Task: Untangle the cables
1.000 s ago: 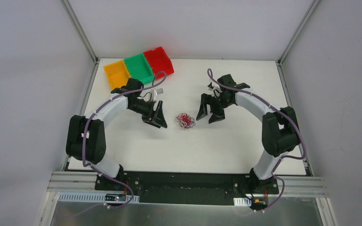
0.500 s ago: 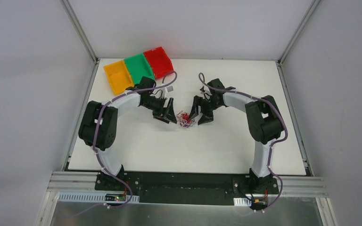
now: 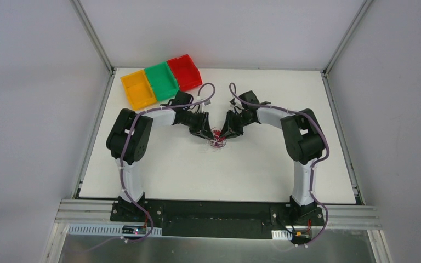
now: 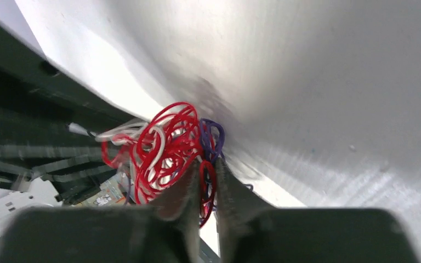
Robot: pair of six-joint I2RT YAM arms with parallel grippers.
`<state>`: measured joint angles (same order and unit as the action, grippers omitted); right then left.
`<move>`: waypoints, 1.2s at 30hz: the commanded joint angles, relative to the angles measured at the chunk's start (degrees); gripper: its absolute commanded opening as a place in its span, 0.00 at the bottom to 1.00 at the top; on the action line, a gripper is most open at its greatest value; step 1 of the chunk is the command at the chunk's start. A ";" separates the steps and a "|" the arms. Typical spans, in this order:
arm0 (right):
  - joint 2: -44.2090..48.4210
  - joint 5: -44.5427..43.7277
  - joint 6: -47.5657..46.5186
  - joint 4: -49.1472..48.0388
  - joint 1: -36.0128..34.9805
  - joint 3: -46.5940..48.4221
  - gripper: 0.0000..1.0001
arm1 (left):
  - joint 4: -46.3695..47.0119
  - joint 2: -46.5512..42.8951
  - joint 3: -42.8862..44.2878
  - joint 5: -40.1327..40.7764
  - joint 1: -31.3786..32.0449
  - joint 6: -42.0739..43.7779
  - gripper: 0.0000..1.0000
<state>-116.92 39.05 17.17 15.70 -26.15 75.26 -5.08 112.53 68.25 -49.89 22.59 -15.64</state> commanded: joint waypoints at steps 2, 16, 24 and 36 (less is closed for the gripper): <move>8.28 -1.48 -4.45 6.72 1.56 -1.14 0.00 | -1.20 -7.03 -1.11 -0.91 -1.38 2.25 0.00; 28.39 -18.54 -22.46 27.51 25.74 -2.78 0.00 | -37.26 -32.48 -2.76 6.07 -26.69 26.75 0.00; 29.03 -20.04 -29.25 33.77 37.01 5.44 0.00 | -48.22 -34.13 3.64 9.84 -37.84 37.96 0.00; 28.05 -17.89 -29.91 34.32 41.38 9.20 0.00 | -52.63 -31.37 5.82 9.71 -43.99 42.42 0.00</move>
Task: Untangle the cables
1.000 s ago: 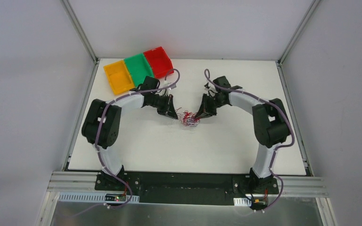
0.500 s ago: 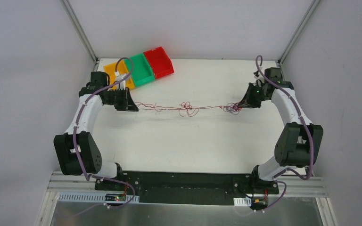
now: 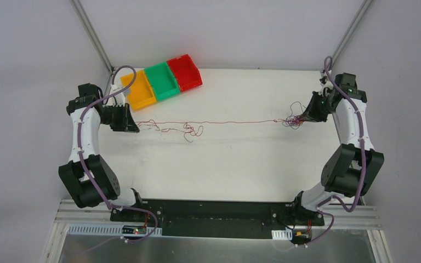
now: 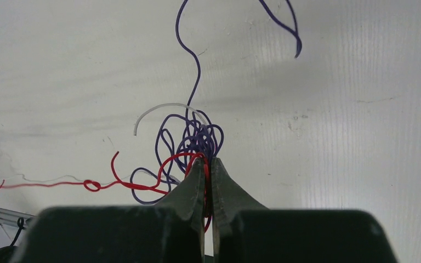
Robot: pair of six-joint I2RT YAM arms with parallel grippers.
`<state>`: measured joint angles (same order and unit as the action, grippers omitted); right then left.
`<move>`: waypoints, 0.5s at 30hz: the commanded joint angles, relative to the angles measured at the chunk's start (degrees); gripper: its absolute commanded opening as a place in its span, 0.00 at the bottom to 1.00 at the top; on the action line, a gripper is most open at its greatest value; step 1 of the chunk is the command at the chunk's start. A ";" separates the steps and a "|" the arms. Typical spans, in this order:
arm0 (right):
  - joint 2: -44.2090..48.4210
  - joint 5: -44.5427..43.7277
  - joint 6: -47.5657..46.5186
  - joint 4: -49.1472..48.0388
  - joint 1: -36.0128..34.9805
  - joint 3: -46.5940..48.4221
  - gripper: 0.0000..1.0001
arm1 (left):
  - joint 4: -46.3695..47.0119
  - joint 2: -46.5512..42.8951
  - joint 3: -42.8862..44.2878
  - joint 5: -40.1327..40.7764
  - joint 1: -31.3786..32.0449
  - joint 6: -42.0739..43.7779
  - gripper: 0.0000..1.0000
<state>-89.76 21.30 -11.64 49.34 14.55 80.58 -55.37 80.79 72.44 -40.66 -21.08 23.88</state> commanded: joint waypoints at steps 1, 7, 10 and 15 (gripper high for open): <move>0.84 1.35 -0.45 0.62 0.74 4.22 0.00 | -3.00 0.55 1.90 -1.23 -0.28 3.00 0.00; 1.61 10.89 2.97 1.94 -3.53 6.49 0.00 | -6.03 -2.69 4.22 -8.75 6.37 2.27 0.00; 2.93 12.04 4.39 0.86 -6.18 6.06 0.20 | -6.13 -3.26 4.87 -6.11 9.29 1.50 0.45; 1.30 6.77 0.99 2.38 -6.92 5.22 0.86 | -7.55 -0.53 4.56 -2.77 7.70 3.18 0.99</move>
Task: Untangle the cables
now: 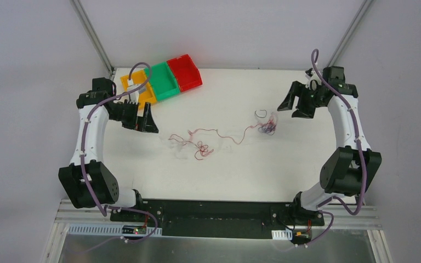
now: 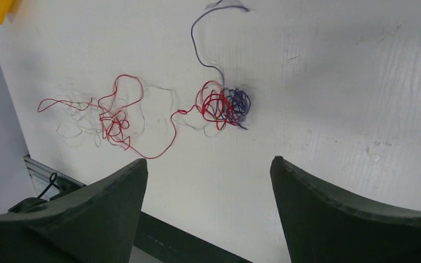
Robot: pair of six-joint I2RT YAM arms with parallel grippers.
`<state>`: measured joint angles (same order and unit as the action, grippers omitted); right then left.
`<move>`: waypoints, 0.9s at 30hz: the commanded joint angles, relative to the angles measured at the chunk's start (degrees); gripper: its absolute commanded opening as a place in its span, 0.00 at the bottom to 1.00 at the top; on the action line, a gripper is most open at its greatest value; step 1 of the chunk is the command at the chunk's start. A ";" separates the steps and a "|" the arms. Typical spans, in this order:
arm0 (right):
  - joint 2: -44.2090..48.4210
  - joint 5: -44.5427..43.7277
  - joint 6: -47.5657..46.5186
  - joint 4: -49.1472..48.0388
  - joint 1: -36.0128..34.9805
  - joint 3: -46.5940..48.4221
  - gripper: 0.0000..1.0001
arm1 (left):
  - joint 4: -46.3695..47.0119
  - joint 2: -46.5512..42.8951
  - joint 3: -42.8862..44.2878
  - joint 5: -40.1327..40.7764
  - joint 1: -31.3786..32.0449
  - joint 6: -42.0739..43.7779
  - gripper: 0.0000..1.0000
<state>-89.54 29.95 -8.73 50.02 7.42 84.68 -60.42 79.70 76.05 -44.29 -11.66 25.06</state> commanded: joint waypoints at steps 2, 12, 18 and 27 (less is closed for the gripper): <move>0.41 -0.79 -2.92 2.78 0.10 0.26 0.88 | -2.53 0.48 0.29 -2.28 -1.47 2.93 0.99; -4.93 3.68 3.53 -2.96 -12.55 -4.89 0.67 | 12.12 8.29 -1.60 -5.66 11.36 -11.33 0.79; -8.53 5.28 6.84 -9.91 -26.02 -3.48 0.72 | 12.57 10.55 -5.53 -4.53 11.43 -10.65 0.77; -22.86 -1.62 8.61 -15.31 -41.28 7.76 0.73 | 15.51 11.15 -12.65 7.27 10.97 -12.83 0.76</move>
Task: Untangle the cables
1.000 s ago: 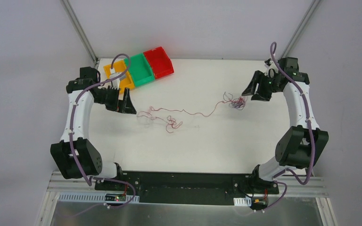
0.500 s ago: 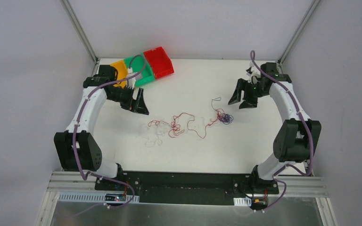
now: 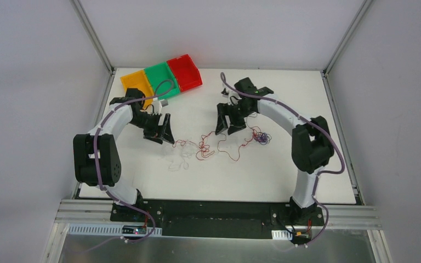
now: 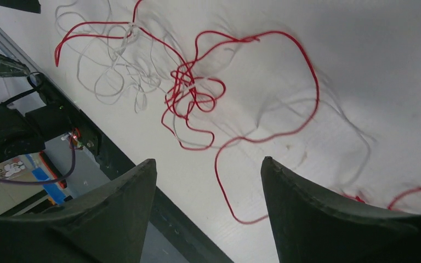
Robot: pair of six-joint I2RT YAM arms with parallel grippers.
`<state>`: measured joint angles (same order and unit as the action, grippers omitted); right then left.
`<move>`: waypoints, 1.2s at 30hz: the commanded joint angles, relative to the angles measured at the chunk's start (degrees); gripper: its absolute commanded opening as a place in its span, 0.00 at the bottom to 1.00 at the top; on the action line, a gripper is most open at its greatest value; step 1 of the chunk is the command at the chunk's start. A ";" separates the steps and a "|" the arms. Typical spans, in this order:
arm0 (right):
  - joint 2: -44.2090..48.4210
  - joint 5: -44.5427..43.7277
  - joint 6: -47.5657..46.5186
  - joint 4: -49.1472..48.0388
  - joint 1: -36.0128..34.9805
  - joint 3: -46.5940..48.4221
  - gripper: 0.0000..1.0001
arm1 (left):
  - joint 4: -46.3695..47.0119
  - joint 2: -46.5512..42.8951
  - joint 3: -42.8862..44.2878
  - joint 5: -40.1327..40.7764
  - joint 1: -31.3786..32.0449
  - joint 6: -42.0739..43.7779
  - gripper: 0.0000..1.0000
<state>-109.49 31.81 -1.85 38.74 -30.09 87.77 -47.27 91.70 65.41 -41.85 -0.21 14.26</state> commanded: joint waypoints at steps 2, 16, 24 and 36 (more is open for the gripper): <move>-4.49 -5.61 2.48 -6.89 -6.05 5.53 0.74 | 4.48 -0.43 -2.95 5.82 -0.57 -3.58 0.74; -14.62 -23.00 2.27 -12.01 -17.94 15.09 0.96 | 6.75 6.23 -3.22 9.20 -0.49 -5.83 0.56; -19.93 -25.17 0.20 -10.91 -20.64 16.90 0.86 | 4.97 4.83 -2.81 7.87 -2.39 -8.11 0.00; -12.83 -37.55 -10.55 -6.83 -19.77 3.68 0.00 | -1.61 -13.31 5.42 6.69 -15.27 -5.69 0.00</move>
<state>-125.82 2.50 -6.59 25.80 -50.89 97.01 -44.49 85.56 64.62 -34.09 -15.03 5.98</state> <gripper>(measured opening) 0.023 0.009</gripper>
